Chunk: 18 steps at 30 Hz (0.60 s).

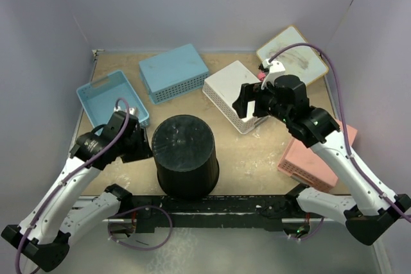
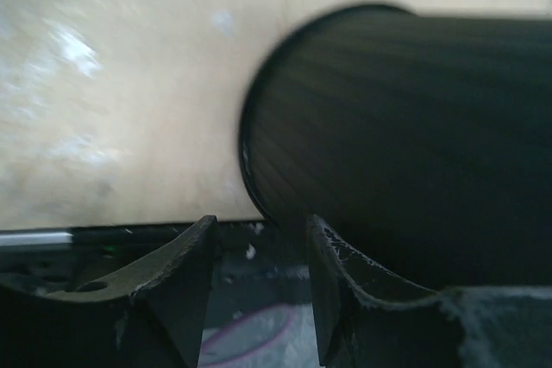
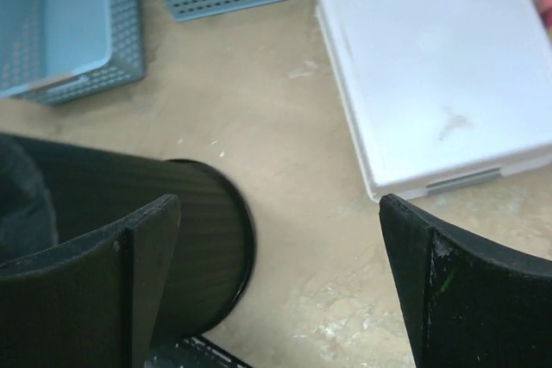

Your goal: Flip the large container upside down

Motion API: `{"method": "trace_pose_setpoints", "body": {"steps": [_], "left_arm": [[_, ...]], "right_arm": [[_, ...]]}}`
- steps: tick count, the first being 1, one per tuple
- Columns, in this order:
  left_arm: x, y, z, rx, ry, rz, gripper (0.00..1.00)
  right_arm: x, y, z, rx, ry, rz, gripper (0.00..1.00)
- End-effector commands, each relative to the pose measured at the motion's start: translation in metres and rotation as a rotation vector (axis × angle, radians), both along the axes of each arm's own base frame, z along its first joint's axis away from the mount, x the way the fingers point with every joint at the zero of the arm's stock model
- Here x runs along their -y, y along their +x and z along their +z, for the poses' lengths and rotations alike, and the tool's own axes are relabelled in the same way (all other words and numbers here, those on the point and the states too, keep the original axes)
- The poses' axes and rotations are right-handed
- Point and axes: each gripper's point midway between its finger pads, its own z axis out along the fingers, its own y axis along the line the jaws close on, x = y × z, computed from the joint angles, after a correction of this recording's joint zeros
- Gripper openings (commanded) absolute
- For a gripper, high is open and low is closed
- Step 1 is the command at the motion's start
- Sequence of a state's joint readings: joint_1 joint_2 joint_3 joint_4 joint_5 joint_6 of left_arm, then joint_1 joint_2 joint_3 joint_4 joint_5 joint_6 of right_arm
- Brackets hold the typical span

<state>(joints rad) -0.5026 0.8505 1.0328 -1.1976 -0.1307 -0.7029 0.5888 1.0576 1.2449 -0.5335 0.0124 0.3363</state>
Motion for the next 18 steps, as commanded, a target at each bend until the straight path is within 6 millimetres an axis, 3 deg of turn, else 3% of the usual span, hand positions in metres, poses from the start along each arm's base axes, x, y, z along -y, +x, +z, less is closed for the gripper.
{"method": "trace_pose_setpoints", "body": {"steps": [1,5,12,15,18], "left_arm": [[0.05,-0.034,-0.015,-0.157,-0.287,-0.111,0.44],[0.088,-0.01,-0.004,-0.066,-0.5,-0.132,0.44],[0.17,0.055,-0.004,0.096,-0.895,-0.091,0.43],[0.203,0.079,-0.014,0.136,-0.776,-0.181,0.42],[0.203,0.103,-0.018,0.149,-0.539,-0.232,0.4]], "right_arm": [[0.025,0.028,-0.003,0.021,-0.024,-0.238,1.0],[0.022,0.028,-0.005,-0.012,-0.047,-0.216,1.0],[0.04,0.017,0.034,0.057,-0.088,-0.219,1.0],[0.047,0.017,0.047,0.101,-0.089,-0.242,1.0],[0.05,0.019,0.059,0.128,-0.092,-0.253,1.0]]}}
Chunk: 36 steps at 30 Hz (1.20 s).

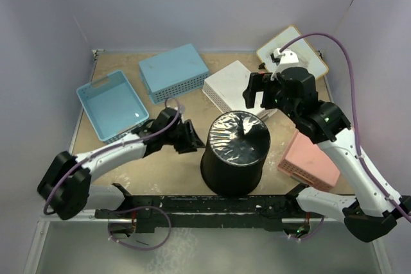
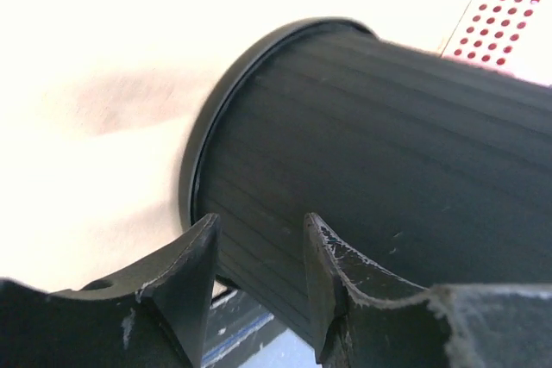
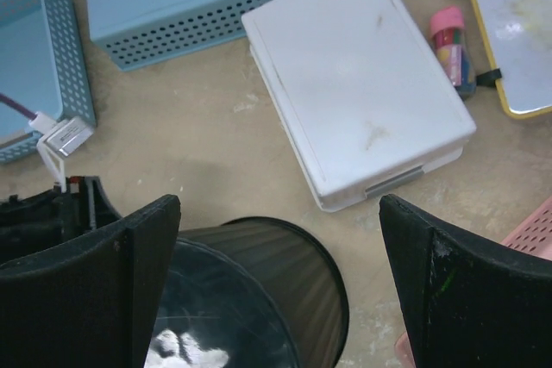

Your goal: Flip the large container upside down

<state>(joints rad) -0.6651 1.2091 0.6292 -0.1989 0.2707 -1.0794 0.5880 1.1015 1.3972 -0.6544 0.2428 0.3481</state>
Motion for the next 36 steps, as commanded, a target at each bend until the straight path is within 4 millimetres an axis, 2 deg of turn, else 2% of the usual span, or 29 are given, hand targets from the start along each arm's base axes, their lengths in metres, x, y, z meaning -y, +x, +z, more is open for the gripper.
{"method": "trace_pose_setpoints", "body": {"steps": [1,4,6,9,12,16,20,23,28,36], "left_arm": [[0.024,0.072,0.073,0.324,0.093,-0.027,0.41],[-0.027,0.092,0.079,0.329,0.352,0.027,0.42],[-0.063,0.11,0.09,0.326,0.443,0.088,0.43],[-0.125,0.135,0.1,0.319,0.619,0.276,0.45],[-0.157,0.15,0.108,0.353,0.731,0.437,0.54],[-0.196,0.167,0.119,0.468,0.933,0.547,0.49],[-0.215,0.186,0.118,0.456,0.977,0.583,0.48],[-0.234,0.2,0.094,0.324,1.048,0.546,0.46],[-0.247,0.227,0.046,0.207,0.952,0.477,0.46],[-0.264,0.242,0.003,0.153,0.83,0.507,0.44]], "right_arm": [[0.012,0.002,0.033,0.089,-0.013,-0.034,1.0],[0.009,0.005,0.036,0.102,-0.008,-0.021,1.0],[0.007,0.007,0.034,0.112,-0.002,-0.022,1.0],[-0.006,0.009,0.032,0.122,0.051,0.018,1.0],[-0.022,0.011,0.027,0.115,0.083,0.084,1.0],[-0.027,0.014,0.018,0.09,0.076,0.095,1.0],[-0.021,0.015,0.009,0.089,0.018,0.094,1.0],[-0.018,0.015,0.005,0.089,-0.001,0.087,1.0],[-0.024,0.014,-0.001,0.077,0.008,0.117,1.0],[-0.028,0.014,0.0,0.077,0.024,0.127,1.0]]}}
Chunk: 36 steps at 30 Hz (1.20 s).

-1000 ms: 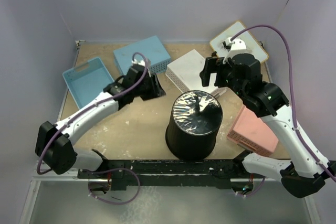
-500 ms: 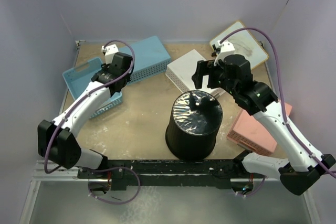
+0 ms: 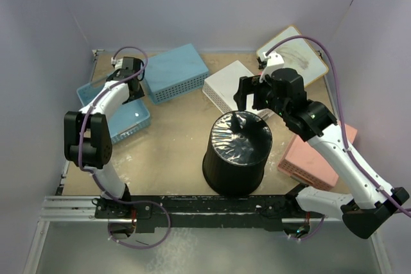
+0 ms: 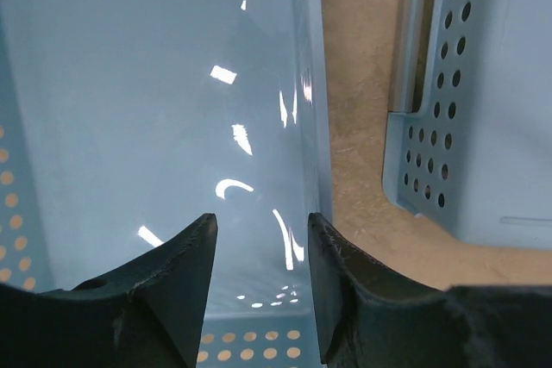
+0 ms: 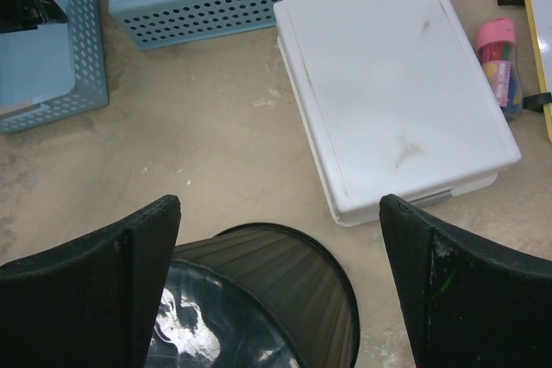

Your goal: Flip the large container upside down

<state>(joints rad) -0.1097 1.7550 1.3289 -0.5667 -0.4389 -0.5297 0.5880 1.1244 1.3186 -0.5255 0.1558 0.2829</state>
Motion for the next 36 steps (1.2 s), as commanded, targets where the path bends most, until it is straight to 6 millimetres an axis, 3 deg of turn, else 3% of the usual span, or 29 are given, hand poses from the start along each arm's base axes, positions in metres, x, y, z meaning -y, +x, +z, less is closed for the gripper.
{"method": "trace_pose_setpoints", "body": {"steps": [1,5,12,14,18,20,27,31,36], "left_arm": [[0.007,0.021,-0.013,0.033,-0.103,-0.052,0.44],[0.011,0.023,-0.018,0.043,-0.137,-0.063,0.41],[0.006,0.017,0.032,0.148,-0.114,-0.049,0.42],[0.004,0.018,0.045,0.18,-0.11,-0.043,0.46],[0.002,0.031,0.053,0.201,-0.107,-0.025,0.48],[0.004,0.04,0.048,0.206,-0.118,-0.023,0.49],[0.001,0.06,-0.001,0.107,-0.171,-0.032,0.6],[0.001,0.058,-0.014,0.094,-0.186,-0.036,0.65],[-0.001,0.049,-0.023,0.083,-0.184,-0.02,0.62]], "right_arm": [[-0.005,0.003,0.016,0.054,0.035,0.023,1.0],[-0.009,0.003,0.014,0.04,0.037,0.036,1.0],[-0.013,0.003,0.011,0.029,0.048,0.046,1.0],[-0.016,0.004,0.011,0.026,0.054,0.054,1.0],[-0.021,0.005,0.009,0.015,0.066,0.065,1.0],[-0.021,0.006,0.009,0.013,0.067,0.066,1.0],[-0.015,0.004,0.005,0.005,0.052,0.039,1.0],[-0.015,0.002,0.002,-0.002,0.051,0.045,1.0],[-0.02,0.002,-0.003,-0.016,0.056,0.066,1.0]]}}
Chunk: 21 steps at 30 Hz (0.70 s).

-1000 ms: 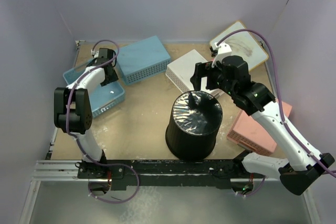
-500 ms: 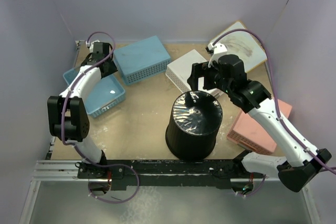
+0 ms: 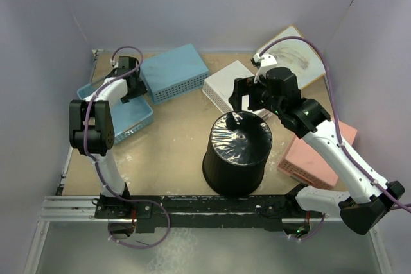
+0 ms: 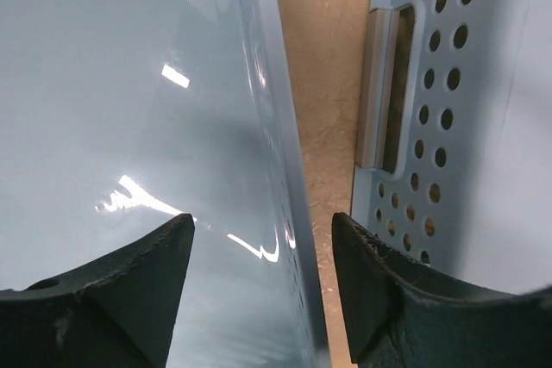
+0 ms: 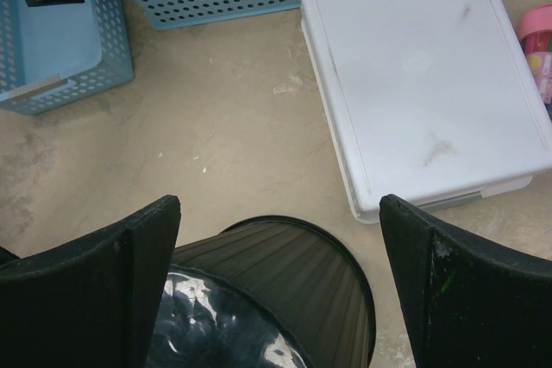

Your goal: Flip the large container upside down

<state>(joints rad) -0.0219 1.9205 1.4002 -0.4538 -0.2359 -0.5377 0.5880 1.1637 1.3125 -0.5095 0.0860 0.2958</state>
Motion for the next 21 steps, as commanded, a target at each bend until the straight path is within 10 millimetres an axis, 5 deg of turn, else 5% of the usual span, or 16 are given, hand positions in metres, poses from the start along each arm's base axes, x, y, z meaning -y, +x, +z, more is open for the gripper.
{"method": "trace_pose_setpoints", "body": {"steps": [1,6,11,17,21], "left_arm": [[0.0,0.006,0.015,0.072,-0.01,0.005,0.58],[0.005,0.003,0.021,0.073,-0.043,-0.002,0.26],[0.019,0.003,0.066,0.168,-0.12,-0.025,0.0],[0.049,-0.017,0.139,0.319,-0.266,-0.116,0.0],[0.086,-0.04,0.164,0.369,-0.437,-0.258,0.0]], "right_arm": [[-0.004,0.001,0.008,0.028,0.035,0.008,1.0],[-0.005,0.003,0.007,0.024,0.035,0.007,1.0],[-0.004,0.002,0.009,0.038,0.046,0.005,1.0],[-0.008,0.001,0.008,0.031,0.065,0.015,1.0],[-0.012,0.004,0.005,0.03,0.079,0.015,1.0]]}}
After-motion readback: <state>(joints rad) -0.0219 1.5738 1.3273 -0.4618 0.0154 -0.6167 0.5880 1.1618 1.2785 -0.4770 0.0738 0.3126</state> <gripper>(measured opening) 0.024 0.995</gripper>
